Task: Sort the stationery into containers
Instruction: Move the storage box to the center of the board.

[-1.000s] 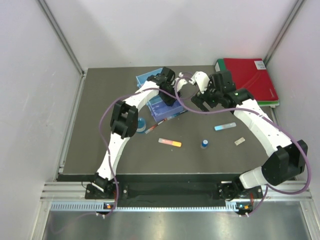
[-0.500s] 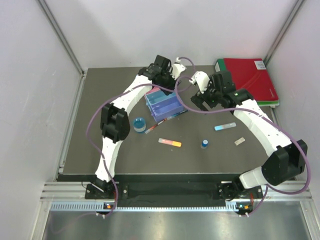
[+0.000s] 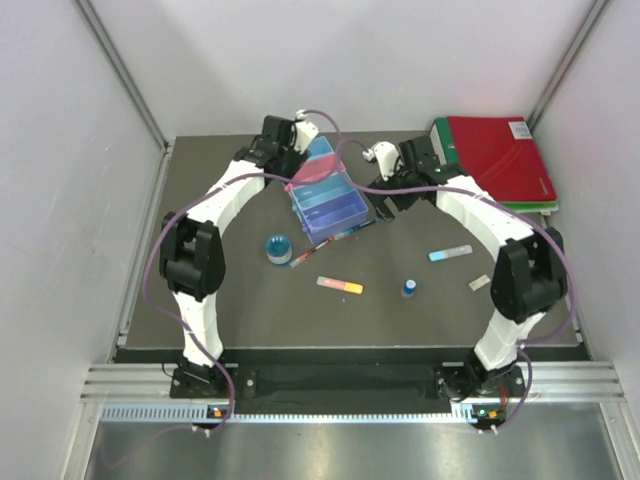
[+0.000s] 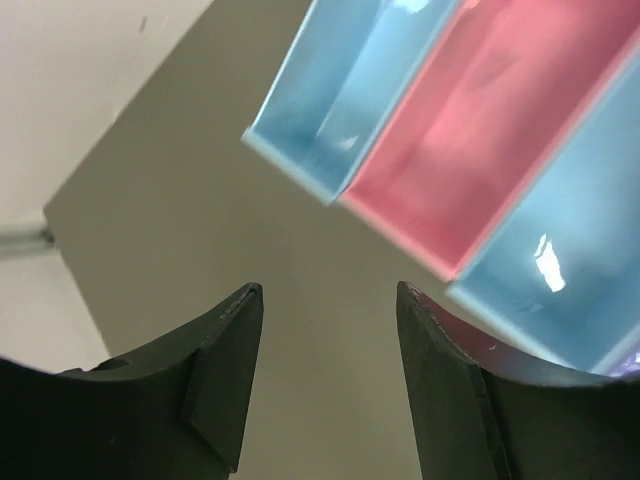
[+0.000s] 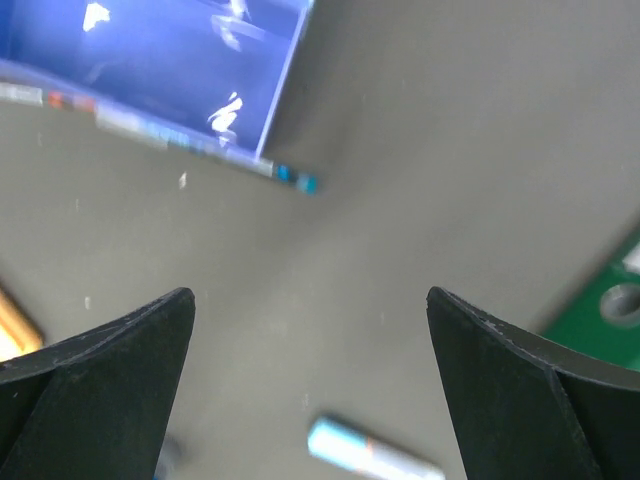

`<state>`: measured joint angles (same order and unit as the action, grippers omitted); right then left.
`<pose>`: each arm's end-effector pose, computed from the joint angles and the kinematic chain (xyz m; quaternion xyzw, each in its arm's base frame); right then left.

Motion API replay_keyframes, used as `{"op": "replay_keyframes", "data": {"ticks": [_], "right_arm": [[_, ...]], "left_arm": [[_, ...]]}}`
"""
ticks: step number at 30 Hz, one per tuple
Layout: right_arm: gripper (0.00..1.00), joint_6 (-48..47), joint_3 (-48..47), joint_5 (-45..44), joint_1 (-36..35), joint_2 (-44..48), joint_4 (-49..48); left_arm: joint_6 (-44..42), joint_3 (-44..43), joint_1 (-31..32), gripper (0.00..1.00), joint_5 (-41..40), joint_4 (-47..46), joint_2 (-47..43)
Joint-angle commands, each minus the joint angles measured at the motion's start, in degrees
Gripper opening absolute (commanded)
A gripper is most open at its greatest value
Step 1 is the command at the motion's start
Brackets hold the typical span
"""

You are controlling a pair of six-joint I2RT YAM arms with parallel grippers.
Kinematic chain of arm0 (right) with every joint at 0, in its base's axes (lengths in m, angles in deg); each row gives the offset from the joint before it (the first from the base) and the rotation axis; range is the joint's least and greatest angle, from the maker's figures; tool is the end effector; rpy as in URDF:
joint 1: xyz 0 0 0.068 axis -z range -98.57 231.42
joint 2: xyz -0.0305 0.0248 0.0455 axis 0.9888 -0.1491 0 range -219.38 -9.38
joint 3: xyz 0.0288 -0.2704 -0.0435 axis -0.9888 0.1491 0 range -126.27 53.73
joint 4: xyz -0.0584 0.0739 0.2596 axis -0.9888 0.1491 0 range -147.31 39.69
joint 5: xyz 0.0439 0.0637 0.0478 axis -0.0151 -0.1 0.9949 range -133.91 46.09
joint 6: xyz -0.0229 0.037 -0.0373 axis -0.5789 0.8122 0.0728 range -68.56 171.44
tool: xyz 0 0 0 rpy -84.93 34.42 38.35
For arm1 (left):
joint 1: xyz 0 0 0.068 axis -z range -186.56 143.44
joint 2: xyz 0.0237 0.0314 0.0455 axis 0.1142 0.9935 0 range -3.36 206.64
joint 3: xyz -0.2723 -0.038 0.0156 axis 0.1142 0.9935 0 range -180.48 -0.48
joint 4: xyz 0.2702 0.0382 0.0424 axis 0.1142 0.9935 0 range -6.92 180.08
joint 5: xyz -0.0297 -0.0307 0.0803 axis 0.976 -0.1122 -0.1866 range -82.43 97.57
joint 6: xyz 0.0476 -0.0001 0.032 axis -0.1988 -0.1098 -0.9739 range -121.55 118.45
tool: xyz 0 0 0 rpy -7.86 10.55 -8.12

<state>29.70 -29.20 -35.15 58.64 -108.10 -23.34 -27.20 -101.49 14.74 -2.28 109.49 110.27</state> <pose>0.3676 0.1610 0.2768 -0.3790 0.8565 0.0748 0.3424 0.4524 -0.1690 0.2876 0.3243 0.8396 0.0937 0.4254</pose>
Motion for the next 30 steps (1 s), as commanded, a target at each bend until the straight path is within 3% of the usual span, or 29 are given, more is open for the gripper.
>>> {"op": "replay_keyframes", "data": {"ticks": [1,8,21,30], "right_arm": [[1.00,2.49,-9.77,3.29,0.37,-5.42,-3.04],[1.00,3.19,-18.48,4.08,0.02,-14.56,-4.71],[1.00,0.20,-18.23,0.83,-1.21,-20.99,-6.73],[1.00,-4.44,-16.21,-13.31,-1.21,-21.43,-12.26]], "left_arm": [[0.42,1.60,-2.93,0.61,-2.90,-4.18,-3.84],[-0.89,5.04,-4.42,0.60,-2.46,-5.76,-5.43],[-0.45,3.63,-6.36,0.60,-1.84,-5.50,-4.46],[-0.02,3.36,-6.97,0.60,-0.70,-6.11,-3.76]]}}
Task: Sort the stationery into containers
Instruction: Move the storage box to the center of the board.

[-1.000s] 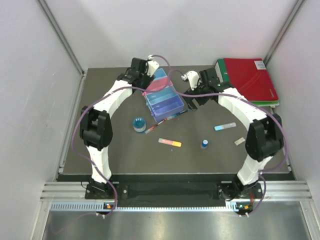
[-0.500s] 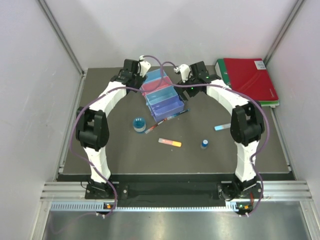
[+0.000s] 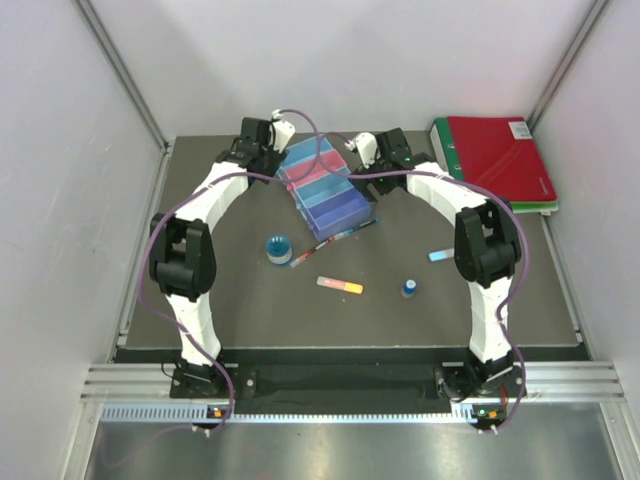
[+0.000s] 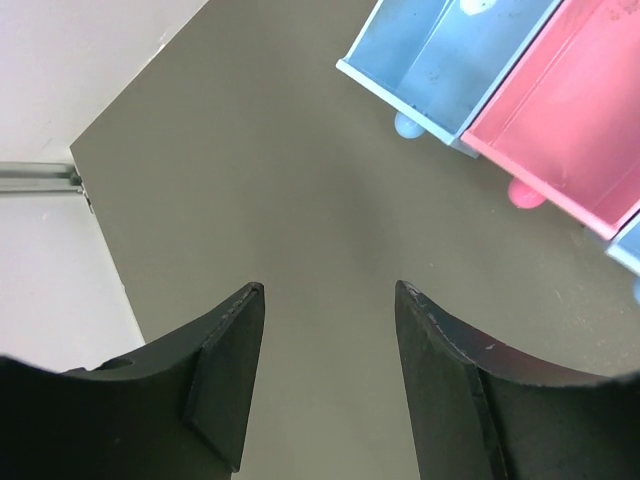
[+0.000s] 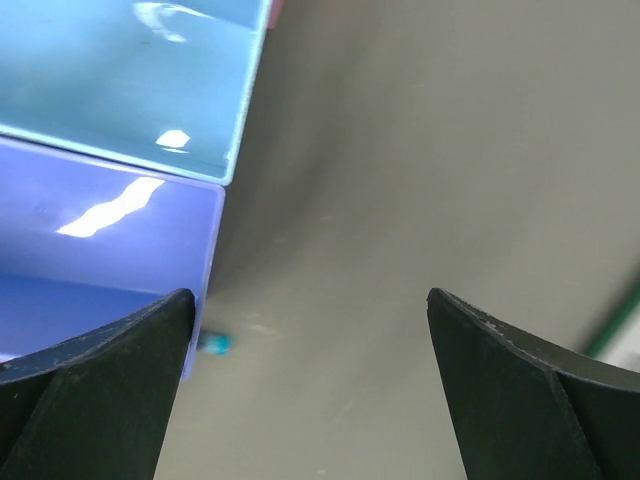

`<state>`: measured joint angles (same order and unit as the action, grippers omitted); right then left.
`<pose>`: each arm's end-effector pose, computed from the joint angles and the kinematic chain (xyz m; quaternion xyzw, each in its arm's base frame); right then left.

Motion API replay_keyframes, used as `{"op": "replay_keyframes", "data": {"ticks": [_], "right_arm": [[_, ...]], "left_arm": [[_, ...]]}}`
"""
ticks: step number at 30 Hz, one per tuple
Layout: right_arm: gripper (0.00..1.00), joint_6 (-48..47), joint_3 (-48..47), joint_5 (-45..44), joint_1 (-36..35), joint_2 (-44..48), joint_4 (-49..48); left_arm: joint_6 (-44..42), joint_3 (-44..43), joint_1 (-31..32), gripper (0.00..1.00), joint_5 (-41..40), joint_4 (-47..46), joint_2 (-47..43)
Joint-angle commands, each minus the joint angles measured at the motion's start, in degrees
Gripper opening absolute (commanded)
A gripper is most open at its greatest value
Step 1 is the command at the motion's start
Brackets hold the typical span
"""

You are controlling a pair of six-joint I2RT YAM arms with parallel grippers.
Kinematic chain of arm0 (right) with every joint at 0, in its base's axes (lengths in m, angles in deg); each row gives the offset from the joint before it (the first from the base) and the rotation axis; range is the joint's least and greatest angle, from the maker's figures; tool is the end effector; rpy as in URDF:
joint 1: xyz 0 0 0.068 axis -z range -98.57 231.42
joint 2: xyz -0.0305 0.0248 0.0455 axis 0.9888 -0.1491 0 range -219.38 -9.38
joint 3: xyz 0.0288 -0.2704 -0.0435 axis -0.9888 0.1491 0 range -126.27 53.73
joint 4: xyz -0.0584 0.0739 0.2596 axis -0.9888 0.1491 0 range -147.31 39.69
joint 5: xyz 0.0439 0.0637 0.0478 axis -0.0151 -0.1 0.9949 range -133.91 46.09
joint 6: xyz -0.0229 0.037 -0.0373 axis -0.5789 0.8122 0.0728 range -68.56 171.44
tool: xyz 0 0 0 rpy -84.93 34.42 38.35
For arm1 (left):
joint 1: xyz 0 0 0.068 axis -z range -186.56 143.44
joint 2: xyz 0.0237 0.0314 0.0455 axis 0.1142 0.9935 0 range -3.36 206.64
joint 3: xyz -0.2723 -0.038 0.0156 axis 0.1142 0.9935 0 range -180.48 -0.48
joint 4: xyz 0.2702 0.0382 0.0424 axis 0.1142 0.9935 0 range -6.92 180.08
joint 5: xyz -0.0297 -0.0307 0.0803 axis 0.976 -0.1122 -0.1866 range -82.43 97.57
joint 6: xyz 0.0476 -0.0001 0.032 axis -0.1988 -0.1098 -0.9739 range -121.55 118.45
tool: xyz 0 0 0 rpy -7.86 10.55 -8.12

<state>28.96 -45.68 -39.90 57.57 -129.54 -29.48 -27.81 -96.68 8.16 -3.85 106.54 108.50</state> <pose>0.4513 0.2026 0.2220 -0.3791 0.8545 0.0369 0.3531 0.4612 -0.1129 0.2766 0.2745 0.8567 0.1324 0.4162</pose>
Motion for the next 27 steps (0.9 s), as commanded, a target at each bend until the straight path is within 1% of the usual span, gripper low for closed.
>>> {"op": "replay_keyframes", "data": {"ticks": [1,6,10,13,16,22,24,27], "right_arm": [[1.00,-4.32,0.54,-10.06,0.04,0.01,-6.56],[1.00,-6.61,-0.51,-12.53,0.74,-1.48,-8.67],[0.99,-8.28,-2.62,-18.84,1.18,-4.55,-11.48],[0.99,-9.33,-4.64,-21.93,2.14,-6.40,-13.94],[0.99,-10.04,-6.58,-22.64,2.85,-7.45,-15.35],[0.99,-9.69,-8.34,-18.35,2.94,-5.01,-14.04],[0.99,-8.72,-8.51,-16.41,2.94,-3.86,-11.41],[0.99,-6.71,-7.12,-11.23,2.94,-0.53,-7.89]], "left_arm": [[0.77,-1.36,-0.48,0.60,0.96,-3.25,-1.99],[1.04,-1.01,-0.83,0.59,1.49,-3.34,-1.99],[1.21,0.05,-1.27,0.59,1.84,-3.95,-1.99],[1.21,0.57,-1.54,0.59,2.10,-4.13,-2.08],[1.30,0.93,-1.97,0.59,2.45,-4.30,-2.17],[2.09,1.37,-2.24,0.59,2.89,-4.30,-1.81],[2.35,1.54,-2.33,0.59,2.98,-4.30,-1.90],[2.62,1.28,-2.33,0.59,2.98,-4.57,-2.08]]}}
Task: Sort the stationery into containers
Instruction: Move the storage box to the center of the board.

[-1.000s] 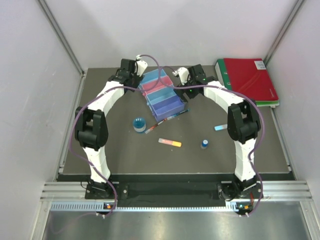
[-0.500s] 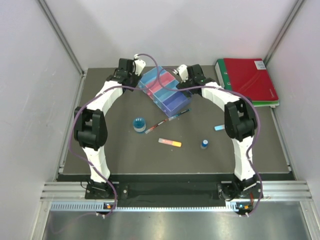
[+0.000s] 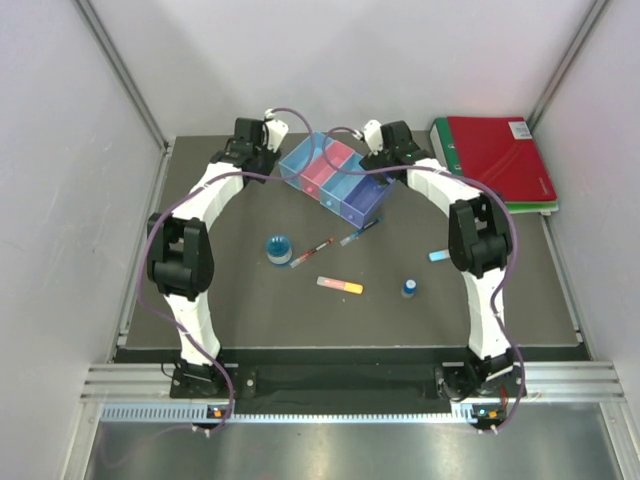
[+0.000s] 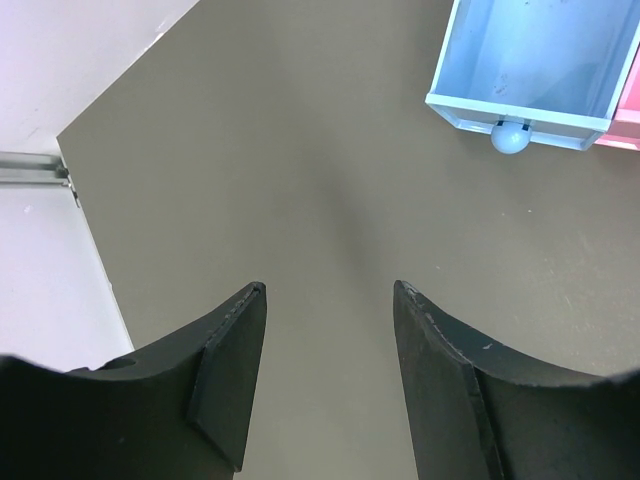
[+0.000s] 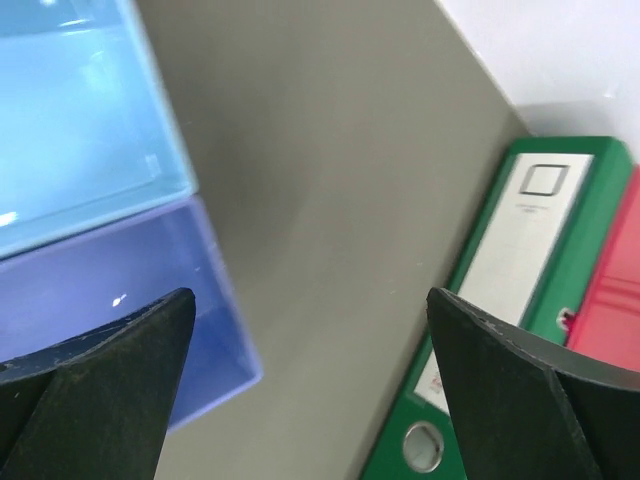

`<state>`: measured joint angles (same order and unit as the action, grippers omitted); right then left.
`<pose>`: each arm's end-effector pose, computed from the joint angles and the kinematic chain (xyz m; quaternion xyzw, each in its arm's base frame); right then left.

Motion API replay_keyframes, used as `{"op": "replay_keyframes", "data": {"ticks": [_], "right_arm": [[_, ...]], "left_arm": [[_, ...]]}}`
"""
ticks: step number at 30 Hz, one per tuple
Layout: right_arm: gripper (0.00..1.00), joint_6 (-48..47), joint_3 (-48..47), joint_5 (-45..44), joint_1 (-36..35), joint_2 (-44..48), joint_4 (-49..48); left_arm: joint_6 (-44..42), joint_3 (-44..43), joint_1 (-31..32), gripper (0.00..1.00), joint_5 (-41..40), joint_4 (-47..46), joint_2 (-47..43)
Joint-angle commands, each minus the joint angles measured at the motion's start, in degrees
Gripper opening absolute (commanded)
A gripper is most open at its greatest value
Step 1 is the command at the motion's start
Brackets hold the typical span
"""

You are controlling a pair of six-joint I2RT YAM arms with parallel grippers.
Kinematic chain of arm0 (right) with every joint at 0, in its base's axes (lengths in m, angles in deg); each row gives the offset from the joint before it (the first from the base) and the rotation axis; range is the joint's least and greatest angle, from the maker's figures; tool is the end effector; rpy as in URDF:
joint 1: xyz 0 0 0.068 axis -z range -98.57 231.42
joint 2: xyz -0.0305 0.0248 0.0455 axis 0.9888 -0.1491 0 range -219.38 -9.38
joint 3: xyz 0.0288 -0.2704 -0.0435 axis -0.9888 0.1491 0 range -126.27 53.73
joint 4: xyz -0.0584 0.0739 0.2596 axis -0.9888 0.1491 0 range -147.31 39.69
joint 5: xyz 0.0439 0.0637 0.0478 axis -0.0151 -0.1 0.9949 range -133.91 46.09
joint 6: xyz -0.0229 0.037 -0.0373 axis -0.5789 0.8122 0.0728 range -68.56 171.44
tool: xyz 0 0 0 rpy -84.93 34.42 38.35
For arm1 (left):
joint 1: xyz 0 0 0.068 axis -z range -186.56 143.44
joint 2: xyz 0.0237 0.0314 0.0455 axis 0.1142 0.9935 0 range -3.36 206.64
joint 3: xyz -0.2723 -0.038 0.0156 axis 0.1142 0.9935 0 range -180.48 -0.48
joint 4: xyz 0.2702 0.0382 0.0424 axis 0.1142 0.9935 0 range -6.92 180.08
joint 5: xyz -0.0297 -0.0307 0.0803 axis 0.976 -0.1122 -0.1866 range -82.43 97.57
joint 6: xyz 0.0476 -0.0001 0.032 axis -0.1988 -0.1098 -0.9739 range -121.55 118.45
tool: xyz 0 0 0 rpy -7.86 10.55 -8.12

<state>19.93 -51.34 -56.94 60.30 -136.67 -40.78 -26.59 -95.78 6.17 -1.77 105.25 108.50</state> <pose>0.5015 0.1839 0.2116 -0.3532 0.8247 -0.1408 0.4187 0.4650 -0.0983 0.2728 0.2575 0.8616 0.1192 0.4209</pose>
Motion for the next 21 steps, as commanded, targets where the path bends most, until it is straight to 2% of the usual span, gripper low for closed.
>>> {"op": "replay_keyframes", "data": {"ticks": [1,4,7,13,17,21], "right_arm": [[0.99,2.76,-0.75,8.79,0.21,8.79,3.94],[0.99,4.78,1.54,16.08,0.21,13.01,6.31],[0.99,6.72,2.16,19.36,-0.32,14.69,7.02],[0.99,6.98,-1.44,18.49,-1.73,12.59,9.22],[0.99,7.07,-0.31,17.87,-1.64,13.29,9.48],[0.99,6.55,3.20,17.08,-1.55,15.66,8.69]], "left_arm": [[1.48,0.47,-0.34,0.59,0.99,-3.28,-2.08],[1.75,0.39,-0.34,0.59,0.82,-3.80,-2.17],[2.18,0.82,-0.34,0.59,0.99,-5.64,-2.17],[1.57,0.13,-0.43,0.57,6.61,-12.32,0.20],[1.40,-7.42,0.19,0.56,7.41,-13.56,8.98],[-0.01,-16.90,1.06,0.55,3.29,-14.79,16.63]]}}
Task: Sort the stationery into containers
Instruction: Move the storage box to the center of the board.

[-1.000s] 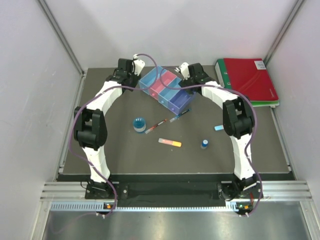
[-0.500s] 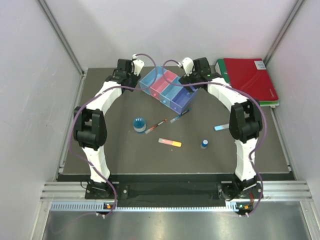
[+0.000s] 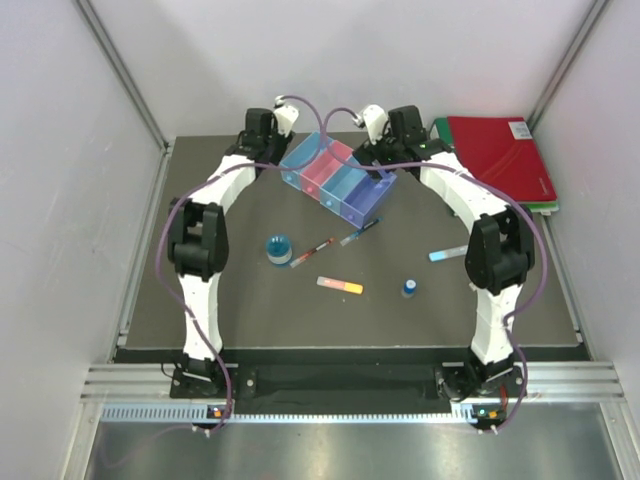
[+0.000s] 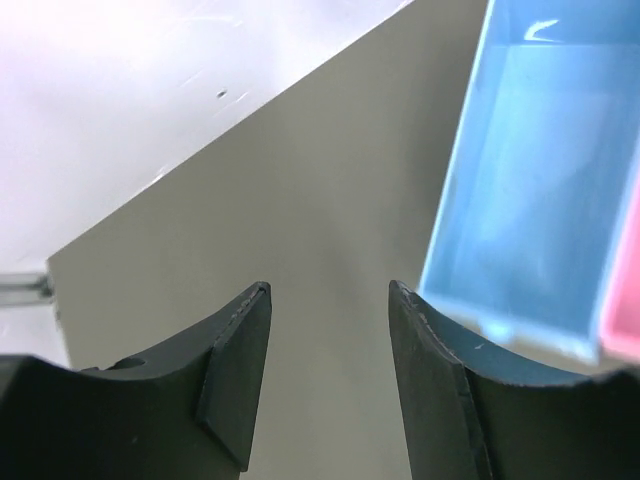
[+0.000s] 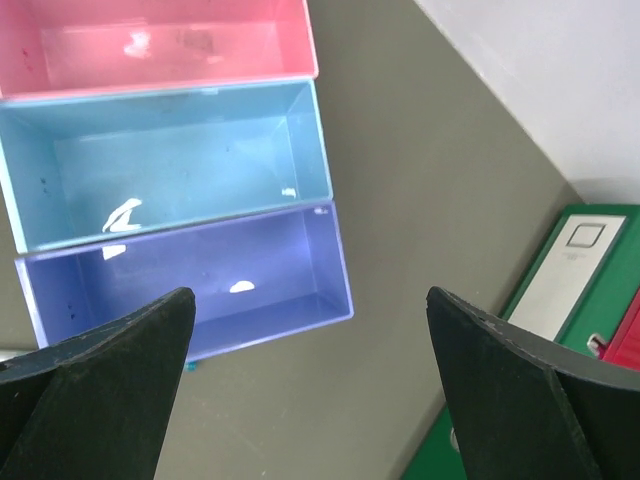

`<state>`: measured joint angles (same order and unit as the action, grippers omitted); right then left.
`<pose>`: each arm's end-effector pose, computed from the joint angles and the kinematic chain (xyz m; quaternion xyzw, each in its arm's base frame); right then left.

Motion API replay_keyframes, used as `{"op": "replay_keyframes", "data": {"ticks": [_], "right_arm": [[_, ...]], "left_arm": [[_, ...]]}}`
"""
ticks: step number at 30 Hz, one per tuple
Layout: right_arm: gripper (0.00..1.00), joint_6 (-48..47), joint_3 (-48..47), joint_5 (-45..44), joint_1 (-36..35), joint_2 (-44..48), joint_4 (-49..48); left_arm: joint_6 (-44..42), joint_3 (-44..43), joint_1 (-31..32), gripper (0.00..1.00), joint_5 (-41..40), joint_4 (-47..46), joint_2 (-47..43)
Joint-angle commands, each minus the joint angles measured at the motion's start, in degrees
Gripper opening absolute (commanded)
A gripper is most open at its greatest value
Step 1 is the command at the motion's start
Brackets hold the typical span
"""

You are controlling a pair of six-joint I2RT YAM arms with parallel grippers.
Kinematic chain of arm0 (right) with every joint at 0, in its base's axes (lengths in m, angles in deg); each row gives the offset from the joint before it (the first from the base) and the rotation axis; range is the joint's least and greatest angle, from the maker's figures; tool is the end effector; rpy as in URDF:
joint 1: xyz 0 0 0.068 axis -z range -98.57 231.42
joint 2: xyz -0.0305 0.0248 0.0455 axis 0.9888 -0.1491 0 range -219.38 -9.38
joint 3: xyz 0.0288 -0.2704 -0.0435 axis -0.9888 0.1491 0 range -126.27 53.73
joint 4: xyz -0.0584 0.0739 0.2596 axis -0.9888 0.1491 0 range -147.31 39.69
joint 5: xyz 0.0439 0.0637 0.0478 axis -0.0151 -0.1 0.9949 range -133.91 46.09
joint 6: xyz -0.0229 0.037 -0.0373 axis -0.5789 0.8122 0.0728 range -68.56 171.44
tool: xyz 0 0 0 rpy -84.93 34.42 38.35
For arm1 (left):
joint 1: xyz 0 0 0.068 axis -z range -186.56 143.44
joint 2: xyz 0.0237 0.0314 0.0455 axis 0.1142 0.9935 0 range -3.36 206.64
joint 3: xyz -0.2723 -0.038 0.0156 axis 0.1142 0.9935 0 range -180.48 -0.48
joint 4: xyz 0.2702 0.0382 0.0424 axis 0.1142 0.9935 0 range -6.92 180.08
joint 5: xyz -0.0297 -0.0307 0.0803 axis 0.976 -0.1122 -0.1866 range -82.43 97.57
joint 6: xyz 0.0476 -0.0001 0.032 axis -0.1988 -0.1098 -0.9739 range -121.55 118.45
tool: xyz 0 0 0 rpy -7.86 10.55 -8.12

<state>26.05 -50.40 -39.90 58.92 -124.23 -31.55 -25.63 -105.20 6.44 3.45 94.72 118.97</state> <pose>0.4529 0.1906 0.2979 -0.3766 0.8091 0.0198 0.4507 0.5162 -0.1162 0.2612 0.2569 0.8232 0.0797 0.5000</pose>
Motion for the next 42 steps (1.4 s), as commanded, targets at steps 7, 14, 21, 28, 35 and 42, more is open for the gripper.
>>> {"op": "replay_keyframes", "data": {"ticks": [7,14,21,28,35,42], "right_arm": [[1.00,0.43,5.70,-0.32,0.18,7.44,-1.50],[1.00,1.83,6.40,-0.41,0.35,8.76,-1.50],[1.00,1.92,6.75,-0.58,0.44,9.46,-0.97],[1.00,1.83,7.28,-0.93,0.79,10.26,-0.89],[1.00,2.53,8.77,-1.46,1.05,10.87,-0.10],[1.00,6.75,11.50,-3.83,5.27,10.17,1.05]], "left_arm": [[-3.17,-11.99,2.65,0.55,-3.44,-4.96,13.29],[-5.28,-11.29,3.18,0.54,-2.30,-1.71,13.30],[-6.16,-2.86,3.18,0.52,2.97,0.84,8.55],[-5.54,-0.13,3.18,0.49,7.72,7.25,6.35],[-4.84,5.31,3.53,0.47,10.97,9.98,2.14],[-3.61,7.78,3.71,0.46,13.17,13.14,-1.29]]}}
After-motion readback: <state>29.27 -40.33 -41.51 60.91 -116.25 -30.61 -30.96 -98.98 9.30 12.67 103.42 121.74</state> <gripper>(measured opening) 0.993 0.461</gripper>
